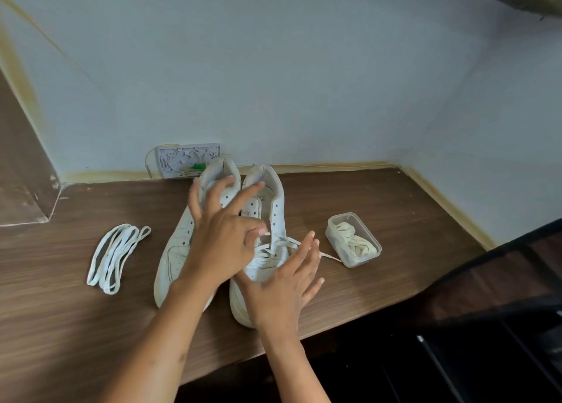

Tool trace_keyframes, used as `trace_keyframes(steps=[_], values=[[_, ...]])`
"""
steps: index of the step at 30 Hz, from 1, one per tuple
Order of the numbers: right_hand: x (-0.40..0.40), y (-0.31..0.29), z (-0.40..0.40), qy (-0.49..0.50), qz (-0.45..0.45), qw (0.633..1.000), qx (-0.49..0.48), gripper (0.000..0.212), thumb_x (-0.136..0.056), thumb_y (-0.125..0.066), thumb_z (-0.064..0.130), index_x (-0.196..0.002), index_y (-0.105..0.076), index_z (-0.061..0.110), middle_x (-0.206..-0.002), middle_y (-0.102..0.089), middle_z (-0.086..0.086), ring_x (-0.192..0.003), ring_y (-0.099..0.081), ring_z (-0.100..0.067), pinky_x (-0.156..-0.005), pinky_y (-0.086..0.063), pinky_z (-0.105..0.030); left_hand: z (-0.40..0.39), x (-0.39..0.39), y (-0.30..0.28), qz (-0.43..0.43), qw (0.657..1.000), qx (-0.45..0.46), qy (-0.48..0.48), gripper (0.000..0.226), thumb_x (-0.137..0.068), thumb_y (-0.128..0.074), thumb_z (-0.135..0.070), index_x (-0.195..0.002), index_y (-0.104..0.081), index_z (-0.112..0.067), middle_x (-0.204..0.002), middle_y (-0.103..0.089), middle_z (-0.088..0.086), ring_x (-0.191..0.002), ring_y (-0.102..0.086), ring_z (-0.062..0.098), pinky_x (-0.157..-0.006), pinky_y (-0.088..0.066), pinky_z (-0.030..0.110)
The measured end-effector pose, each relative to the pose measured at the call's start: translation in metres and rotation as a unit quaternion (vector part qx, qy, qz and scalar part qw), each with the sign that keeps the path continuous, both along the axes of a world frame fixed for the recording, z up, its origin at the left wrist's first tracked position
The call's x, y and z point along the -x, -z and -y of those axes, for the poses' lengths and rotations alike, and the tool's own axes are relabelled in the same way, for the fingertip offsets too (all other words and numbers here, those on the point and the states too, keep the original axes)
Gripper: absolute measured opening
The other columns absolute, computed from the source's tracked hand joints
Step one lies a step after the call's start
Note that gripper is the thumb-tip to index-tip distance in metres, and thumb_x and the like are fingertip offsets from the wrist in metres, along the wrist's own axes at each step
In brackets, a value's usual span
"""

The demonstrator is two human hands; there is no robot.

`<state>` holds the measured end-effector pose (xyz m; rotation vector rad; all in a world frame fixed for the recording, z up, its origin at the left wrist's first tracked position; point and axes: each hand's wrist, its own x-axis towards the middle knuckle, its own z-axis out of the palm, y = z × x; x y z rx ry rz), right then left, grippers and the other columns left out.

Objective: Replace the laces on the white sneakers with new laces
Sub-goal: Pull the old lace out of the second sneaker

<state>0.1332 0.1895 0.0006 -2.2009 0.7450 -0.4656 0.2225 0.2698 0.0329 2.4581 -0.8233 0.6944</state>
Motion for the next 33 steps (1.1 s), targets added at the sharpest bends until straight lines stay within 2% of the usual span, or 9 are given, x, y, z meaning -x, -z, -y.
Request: trace_keyframes(steps=[4, 12, 17, 21, 23, 26, 28, 30, 33], values=[[0.0, -0.001, 0.001, 0.0, -0.008, 1.0, -0.003, 0.139, -0.065, -0.07, 0.073, -0.144, 0.036, 0.03, -0.159, 0.022, 0.004, -0.147, 0.024, -0.014, -0.119, 0.013, -0.049, -0.032, -0.014, -0.008, 0.008, 0.995, 0.082, -0.055, 0.01, -0.076, -0.071, -0.029, -0.073, -0.076, -0.037, -0.131, -0.059, -0.015, -0.125, -0.038, 0.032, -0.106, -0.018, 0.068], [0.0, -0.001, 0.002, -0.002, -0.012, 1.0, -0.006, 0.139, -0.065, -0.07, 0.071, -0.144, 0.036, 0.03, -0.159, 0.023, 0.005, -0.146, 0.026, -0.013, -0.119, 0.015, -0.049, -0.078, -0.027, -0.01, -0.034, 0.952, 0.191, -0.238, 0.015, -0.087, -0.069, -0.035, -0.091, -0.079, -0.024, -0.13, -0.059, -0.016, -0.126, -0.033, 0.03, -0.108, -0.022, 0.059], [-0.001, -0.001, 0.001, 0.0, -0.012, 1.0, -0.007, 0.138, -0.066, -0.07, 0.07, -0.145, 0.035, 0.03, -0.159, 0.023, 0.005, -0.146, 0.026, -0.013, -0.118, 0.015, -0.048, -0.068, -0.023, -0.011, -0.06, 0.959, 0.18, -0.21, 0.016, -0.08, -0.078, -0.03, -0.095, -0.077, -0.032, -0.136, -0.055, -0.013, -0.128, -0.034, 0.033, -0.109, -0.02, 0.056], [0.0, 0.0, 0.001, 0.002, -0.006, 1.0, -0.009, 0.139, -0.065, -0.07, 0.071, -0.144, 0.036, 0.031, -0.159, 0.023, 0.005, -0.146, 0.025, -0.013, -0.118, 0.015, -0.048, -0.05, -0.018, -0.016, -0.023, 0.972, 0.197, -0.122, 0.012, -0.083, -0.069, -0.028, -0.089, -0.077, -0.034, -0.133, -0.057, -0.012, -0.124, -0.038, 0.034, -0.106, -0.02, 0.041], [-0.001, 0.0, 0.001, 0.001, -0.005, 1.0, -0.009, 0.139, -0.064, -0.07, 0.071, -0.143, 0.036, 0.032, -0.159, 0.023, 0.005, -0.146, 0.025, -0.012, -0.118, 0.015, -0.048, -0.042, -0.014, -0.02, -0.022, 0.982, 0.181, -0.041, 0.018, -0.08, -0.058, -0.036, -0.082, -0.076, -0.038, -0.134, -0.055, -0.013, -0.124, -0.036, 0.031, -0.105, -0.019, 0.038], [-0.001, 0.0, 0.0, 0.003, -0.001, 1.0, -0.006, 0.139, -0.063, -0.07, 0.073, -0.145, 0.034, 0.031, -0.16, 0.022, 0.005, -0.147, 0.024, -0.012, -0.119, 0.013, -0.048, -0.025, -0.004, -0.016, -0.059, 0.994, 0.081, 0.037, 0.021, -0.078, -0.055, -0.045, -0.077, -0.076, -0.044, -0.142, -0.049, -0.014, -0.129, -0.032, 0.029, -0.11, -0.018, 0.052], [0.0, 0.001, 0.0, 0.0, 0.004, 1.0, -0.009, 0.138, -0.063, -0.068, 0.077, -0.147, 0.031, 0.03, -0.159, 0.021, 0.006, -0.147, 0.024, -0.012, -0.119, 0.013, -0.048, -0.011, 0.003, -0.013, -0.108, 0.994, -0.007, 0.031, 0.018, -0.082, -0.059, -0.049, -0.085, -0.076, -0.047, -0.154, -0.037, -0.011, -0.14, -0.019, 0.028, -0.114, -0.004, 0.058], [0.0, 0.0, 0.0, -0.004, 0.007, 1.0, -0.013, 0.132, -0.065, -0.062, 0.077, -0.147, 0.031, 0.03, -0.159, 0.022, 0.007, -0.146, 0.025, -0.011, -0.118, 0.014, -0.048, 0.001, 0.009, -0.006, -0.147, 0.987, -0.071, 0.006, 0.019, -0.091, -0.056, -0.053, -0.094, -0.075, -0.048, -0.162, -0.018, -0.012, -0.146, 0.001, 0.027, -0.114, 0.014, 0.055], [-0.001, -0.001, -0.001, 0.0, 0.008, 1.0, -0.015, 0.123, -0.061, -0.043, 0.077, -0.145, 0.034, 0.031, -0.161, 0.021, 0.005, -0.146, 0.026, -0.011, -0.118, 0.014, -0.048, 0.011, 0.014, 0.001, -0.125, 0.988, -0.092, 0.0, 0.022, -0.091, -0.059, -0.051, -0.082, -0.076, -0.041, -0.163, -0.017, -0.009, -0.146, 0.007, 0.026, -0.111, 0.025, 0.05]])
